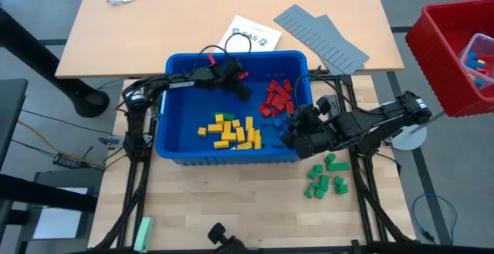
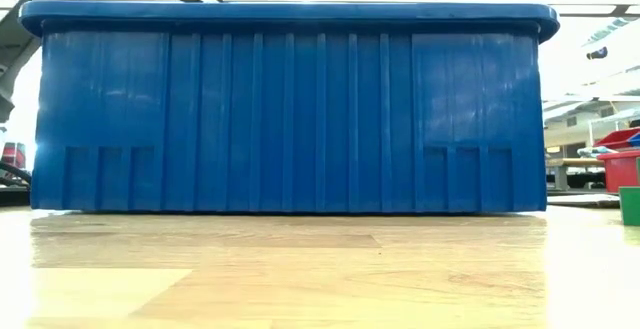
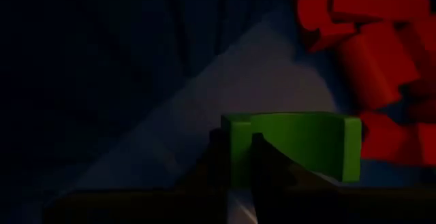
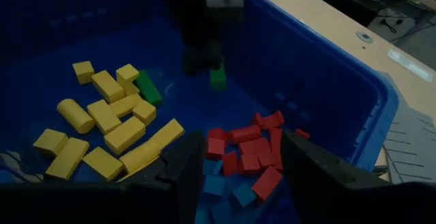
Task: Sort blocks
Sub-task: Remove the green block from the blue bin
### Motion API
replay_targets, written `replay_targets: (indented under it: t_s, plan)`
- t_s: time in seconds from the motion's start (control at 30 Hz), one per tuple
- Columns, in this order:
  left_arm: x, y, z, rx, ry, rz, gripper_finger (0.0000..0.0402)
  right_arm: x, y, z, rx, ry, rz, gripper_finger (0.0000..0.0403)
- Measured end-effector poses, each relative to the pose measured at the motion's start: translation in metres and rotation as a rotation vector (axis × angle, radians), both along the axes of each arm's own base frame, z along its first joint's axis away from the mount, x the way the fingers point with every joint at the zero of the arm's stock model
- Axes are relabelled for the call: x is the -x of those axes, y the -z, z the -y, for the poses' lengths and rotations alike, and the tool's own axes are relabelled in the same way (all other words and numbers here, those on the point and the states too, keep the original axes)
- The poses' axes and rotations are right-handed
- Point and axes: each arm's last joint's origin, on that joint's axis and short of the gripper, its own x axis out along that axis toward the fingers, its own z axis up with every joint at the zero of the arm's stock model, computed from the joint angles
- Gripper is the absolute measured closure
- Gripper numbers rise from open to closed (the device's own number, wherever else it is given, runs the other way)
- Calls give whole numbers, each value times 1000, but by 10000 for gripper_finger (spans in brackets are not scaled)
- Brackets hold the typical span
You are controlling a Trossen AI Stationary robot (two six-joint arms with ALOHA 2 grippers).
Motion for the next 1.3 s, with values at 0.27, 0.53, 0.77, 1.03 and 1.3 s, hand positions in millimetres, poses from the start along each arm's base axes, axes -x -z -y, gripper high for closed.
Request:
replay_targets:
  t_s: [0.27,0.53,0.77,1.03,1.3]
  plan:
    - [16,-66,17,-57,105,167,364,0,0,0,4,-7,-10,226]
    - [36,-131,55,-125,348,346,363,-1,1,1,-19,-37,-37,225]
    - [55,-177,90,-160,525,524,363,-10,-2,0,-33,-84,9,210]
    - [63,-199,112,-7,677,711,363,-43,11,-2,341,-286,-54,137]
    - [55,-206,128,55,774,799,363,-59,-20,5,670,-344,156,125]
